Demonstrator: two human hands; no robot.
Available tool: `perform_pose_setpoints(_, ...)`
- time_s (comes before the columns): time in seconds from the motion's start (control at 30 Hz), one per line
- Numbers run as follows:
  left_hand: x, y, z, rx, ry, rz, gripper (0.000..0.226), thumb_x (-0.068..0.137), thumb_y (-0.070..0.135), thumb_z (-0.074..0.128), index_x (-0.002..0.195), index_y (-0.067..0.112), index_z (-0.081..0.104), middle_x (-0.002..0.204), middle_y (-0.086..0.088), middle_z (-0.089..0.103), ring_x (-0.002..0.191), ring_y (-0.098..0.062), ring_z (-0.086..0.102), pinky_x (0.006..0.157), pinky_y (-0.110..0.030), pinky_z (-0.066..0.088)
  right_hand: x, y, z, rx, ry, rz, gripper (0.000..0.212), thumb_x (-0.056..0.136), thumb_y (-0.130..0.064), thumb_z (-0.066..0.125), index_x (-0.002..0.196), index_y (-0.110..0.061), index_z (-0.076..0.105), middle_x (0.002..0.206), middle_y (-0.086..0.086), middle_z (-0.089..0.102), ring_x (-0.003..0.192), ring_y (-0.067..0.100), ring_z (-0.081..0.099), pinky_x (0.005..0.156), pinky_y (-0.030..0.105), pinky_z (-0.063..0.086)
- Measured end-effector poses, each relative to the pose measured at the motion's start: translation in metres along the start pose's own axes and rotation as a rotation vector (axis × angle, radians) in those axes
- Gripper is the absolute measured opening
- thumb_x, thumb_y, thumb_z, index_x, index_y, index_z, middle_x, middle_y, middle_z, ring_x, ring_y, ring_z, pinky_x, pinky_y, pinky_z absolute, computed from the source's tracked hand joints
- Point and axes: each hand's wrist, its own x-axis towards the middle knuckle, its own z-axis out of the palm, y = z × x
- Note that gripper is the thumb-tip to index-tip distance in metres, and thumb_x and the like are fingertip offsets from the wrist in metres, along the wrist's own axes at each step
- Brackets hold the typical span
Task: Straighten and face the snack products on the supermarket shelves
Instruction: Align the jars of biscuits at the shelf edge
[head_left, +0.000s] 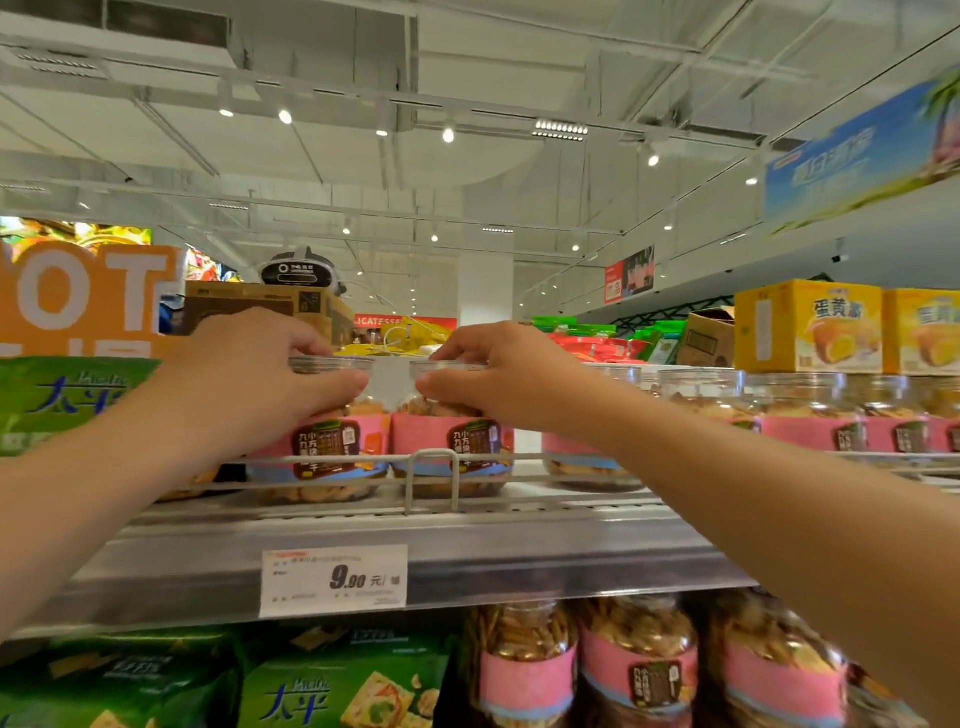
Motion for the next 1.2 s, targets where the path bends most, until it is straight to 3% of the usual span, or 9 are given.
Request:
perform_pose_setpoints(0.13,0.004,0.007,-0.003,-0.151,0.090,0.015,0.043,0.060,0.073,0.062,0.081,0.037,0.066,0.076,0.026,0.049,0.073,0.000,0.046,0.058,-0.024,0.033,-0.004,0.000,-0.004,0.083,0.086,-0.020,0.027,0.084,-0.050,0.066,0.103,-0.031,0.070,0.087,-0.016,0.067,0.075,0.001,0.065,0.061,0.018,0.057)
perform_pose_setpoints(0.27,0.024,0.026,-0.016,-0.348,0.234,0.095,0.031,0.072,0.058,0.071,0.088,0.031,0.070,0.077,0.022,0.057,0.072,0.002,0.053,0.059,-0.021,0.037,-0.001,-0.007,-0.050,0.188,0.272,-0.053,0.024,0.080,-0.042,0.073,0.096,-0.024,0.069,0.086,-0.009,0.071,0.076,0.005,0.069,0.063,0.023,0.058)
perform_pose_setpoints(0.43,0.056,0.084,-0.025,-0.576,0.237,0.196,0.024,0.077,0.052,0.071,0.086,0.030,0.069,0.079,0.019,0.062,0.062,0.013,0.057,0.051,-0.011,0.040,-0.013,-0.003,-0.130,0.115,0.445,-0.061,0.018,0.081,-0.041,0.072,0.090,-0.026,0.070,0.083,-0.005,0.073,0.072,0.008,0.071,0.061,0.023,0.056)
perform_pose_setpoints(0.53,0.077,0.127,-0.015,-0.617,0.156,0.223,0.025,0.079,0.046,0.072,0.085,0.021,0.071,0.079,0.010,0.066,0.061,0.012,0.059,0.047,-0.007,0.040,-0.025,0.019,-0.165,0.013,0.441,0.018,0.018,0.082,-0.040,0.072,0.090,-0.024,0.069,0.088,0.001,0.072,0.075,0.014,0.071,0.061,0.026,0.058)
perform_pose_setpoints(0.63,0.093,0.158,0.005,-0.678,0.063,0.200,0.028,0.077,0.043,0.076,0.085,0.016,0.073,0.081,-0.001,0.071,0.076,-0.011,0.068,0.063,-0.029,0.054,-0.030,0.051,-0.181,-0.052,0.420,0.080,0.023,0.084,-0.039,0.071,0.094,-0.018,0.070,0.091,0.006,0.071,0.080,0.020,0.071,0.069,0.036,0.061)
perform_pose_setpoints(0.73,0.102,0.179,0.031,-0.709,-0.002,0.190,0.026,0.074,0.039,0.080,0.078,0.014,0.074,0.079,-0.007,0.073,0.081,-0.021,0.071,0.080,-0.045,0.058,-0.032,0.083,-0.184,-0.057,0.390,0.101,0.023,0.085,-0.039,0.070,0.094,-0.017,0.071,0.089,0.004,0.072,0.080,0.018,0.070,0.067,0.031,0.059)
perform_pose_setpoints(0.9,0.107,0.194,0.060,-0.711,-0.036,0.113,0.022,0.074,0.036,0.081,0.080,0.015,0.075,0.079,-0.001,0.075,0.082,-0.016,0.071,0.078,-0.035,0.059,-0.024,0.124,-0.178,-0.064,0.302,0.110,0.024,0.083,-0.040,0.071,0.093,-0.019,0.071,0.089,0.003,0.072,0.083,0.020,0.070,0.074,0.036,0.060)
perform_pose_setpoints(0.97,0.108,0.196,0.063,-0.720,-0.036,0.083,0.023,0.076,0.033,0.080,0.085,0.013,0.075,0.082,-0.005,0.075,0.087,-0.021,0.071,0.082,-0.039,0.058,-0.021,0.134,-0.176,-0.041,0.281,0.098,0.025,0.083,-0.043,0.070,0.093,-0.020,0.071,0.088,0.002,0.072,0.080,0.019,0.071,0.072,0.037,0.061)
perform_pose_setpoints(1.2,0.103,0.194,0.064,-0.695,-0.033,0.042,0.019,0.080,0.037,0.076,0.088,0.019,0.073,0.087,0.000,0.074,0.086,-0.016,0.071,0.082,-0.041,0.058,-0.016,0.141,-0.173,-0.052,0.280,0.060,0.026,0.082,-0.048,0.067,0.095,-0.025,0.068,0.083,-0.004,0.070,0.071,0.010,0.069,0.058,0.024,0.058)
